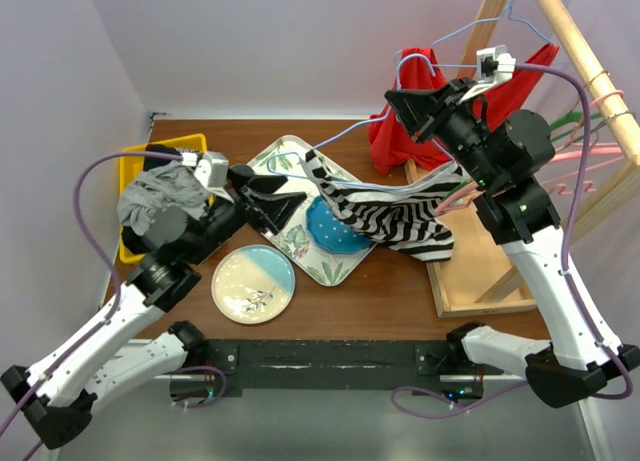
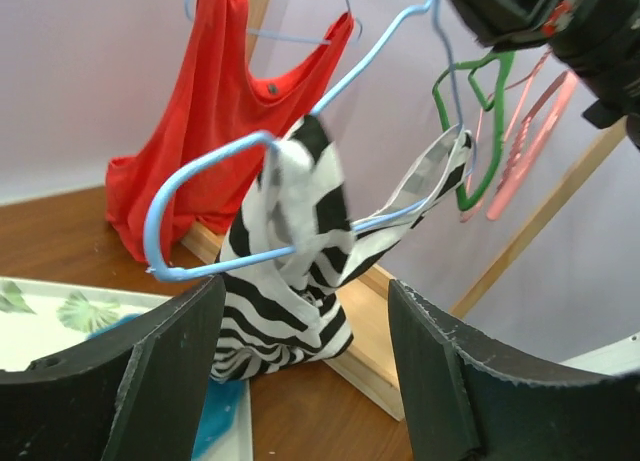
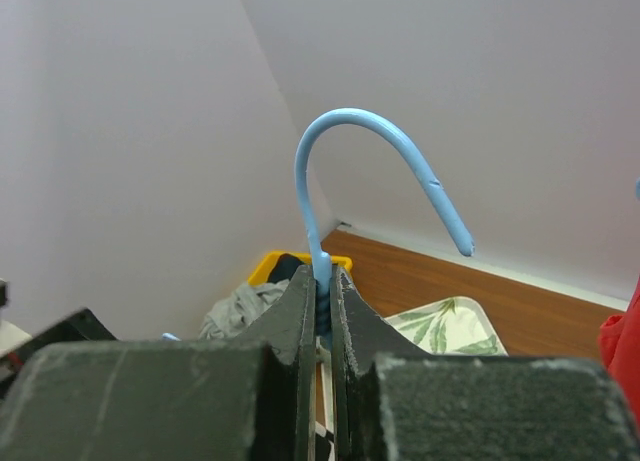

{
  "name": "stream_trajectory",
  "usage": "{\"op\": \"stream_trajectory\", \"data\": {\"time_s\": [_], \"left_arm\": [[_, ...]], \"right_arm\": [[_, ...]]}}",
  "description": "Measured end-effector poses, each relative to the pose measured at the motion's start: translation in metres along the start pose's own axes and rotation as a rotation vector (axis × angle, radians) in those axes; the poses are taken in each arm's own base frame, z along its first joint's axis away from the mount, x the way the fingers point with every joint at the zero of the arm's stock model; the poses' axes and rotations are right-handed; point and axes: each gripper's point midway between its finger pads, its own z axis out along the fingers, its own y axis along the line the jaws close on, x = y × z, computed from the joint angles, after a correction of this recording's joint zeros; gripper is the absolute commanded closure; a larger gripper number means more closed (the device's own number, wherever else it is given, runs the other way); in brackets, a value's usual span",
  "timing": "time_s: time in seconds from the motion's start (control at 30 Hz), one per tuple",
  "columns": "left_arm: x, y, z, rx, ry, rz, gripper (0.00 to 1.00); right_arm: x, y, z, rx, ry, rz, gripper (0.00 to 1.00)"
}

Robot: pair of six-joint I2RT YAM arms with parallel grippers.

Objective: Remove the tank top from the hanger
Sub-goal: Pick up the hanger from the clothesline.

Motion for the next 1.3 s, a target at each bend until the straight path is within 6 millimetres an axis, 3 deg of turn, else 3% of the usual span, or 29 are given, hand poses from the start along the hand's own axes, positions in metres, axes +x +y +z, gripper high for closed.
{"op": "stream_trajectory", "data": {"time_s": [0.17,0.47,0.83,0.93,1.3], "left_arm": [[0.023,0.01,0.018,-0.016,0.032,-0.083,0.31],[-0.008,-0.005,0.021,0.03,-0.093,-0.219,0.33],[-0.004,0.001,0.03,0.0,-0.1,-0.3,0.35],[-0.002,0.0,0.03,0.003,-0.093,-0.316,0.3],[0.007,-0.02,0.023,0.086,-0.051,-0.398,0.23]], "right_arm": [[0.0,-0.004,0.004,0.022,-0.011,0.018,1.0],[-0.004,-0.007,0.005,0.044,-0.033,0.018,1.0],[-0.004,-0.011,0.005,0.061,-0.038,0.018,1.0],[-0.004,-0.012,0.005,0.066,-0.039,0.011,1.0],[0.005,-0.023,0.004,0.097,-0.044,-0.018,1.0]]}}
